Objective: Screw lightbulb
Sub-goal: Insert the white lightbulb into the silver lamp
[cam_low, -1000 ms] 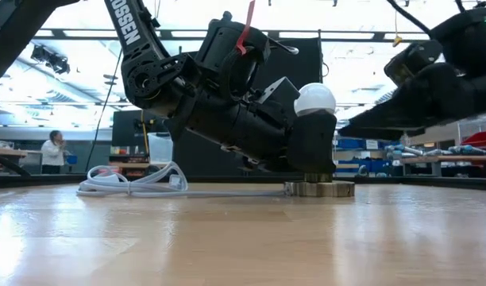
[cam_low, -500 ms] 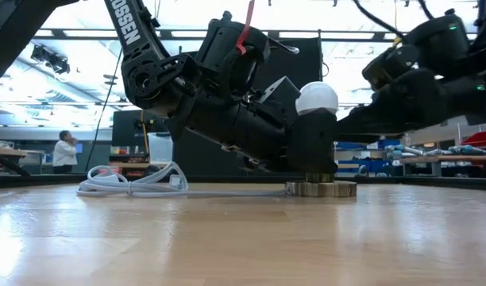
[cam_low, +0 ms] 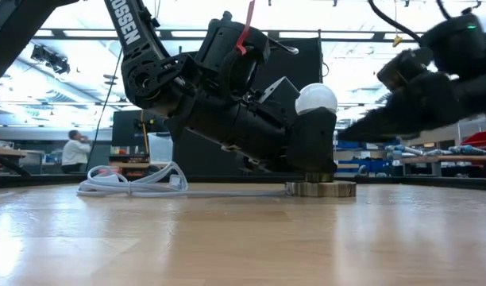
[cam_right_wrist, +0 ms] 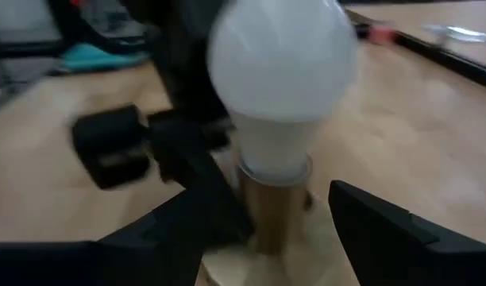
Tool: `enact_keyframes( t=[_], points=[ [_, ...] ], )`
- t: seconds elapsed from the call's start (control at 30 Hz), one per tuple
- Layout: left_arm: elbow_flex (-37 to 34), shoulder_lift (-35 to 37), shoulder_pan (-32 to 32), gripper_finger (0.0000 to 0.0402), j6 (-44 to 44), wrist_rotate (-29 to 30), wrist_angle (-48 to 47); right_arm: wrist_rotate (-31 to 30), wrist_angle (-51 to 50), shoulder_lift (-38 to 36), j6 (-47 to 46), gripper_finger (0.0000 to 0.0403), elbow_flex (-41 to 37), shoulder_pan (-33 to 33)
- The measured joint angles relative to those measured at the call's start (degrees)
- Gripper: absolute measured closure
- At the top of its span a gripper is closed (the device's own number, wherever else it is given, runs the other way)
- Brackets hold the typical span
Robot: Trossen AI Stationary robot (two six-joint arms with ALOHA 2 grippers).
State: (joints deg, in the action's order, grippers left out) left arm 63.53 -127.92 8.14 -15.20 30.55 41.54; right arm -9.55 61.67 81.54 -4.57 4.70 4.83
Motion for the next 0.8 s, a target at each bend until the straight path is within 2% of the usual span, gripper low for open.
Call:
enact_keyframes(
  t=[0.13,0.2,0.27,0.53,0.8],
  points=[
    [-0.01,0.0,0.02,0.0217,0.35,-0.34,0.36,9.41,-2.34,1.2,2.1,0.0134,1.98,-5.32],
    [0.0,0.0,0.07,0.0217,0.7,-0.47,0.49,15.85,-1.98,2.76,2.67,0.0125,3.06,-7.35],
    [-0.02,-0.02,0.11,0.0217,0.83,-0.58,0.9,19.78,-1.72,4.16,2.73,0.0112,3.87,-8.97],
    [-0.02,-0.02,0.11,0.0217,1.17,-1.37,0.91,23.02,-0.61,6.55,4.53,0.0052,7.13,-10.27],
    [0.0,-0.02,0.3,0.0217,0.28,-2.29,0.7,22.83,-2.4,6.43,3.49,0.0052,7.69,-7.05]
  ],
)
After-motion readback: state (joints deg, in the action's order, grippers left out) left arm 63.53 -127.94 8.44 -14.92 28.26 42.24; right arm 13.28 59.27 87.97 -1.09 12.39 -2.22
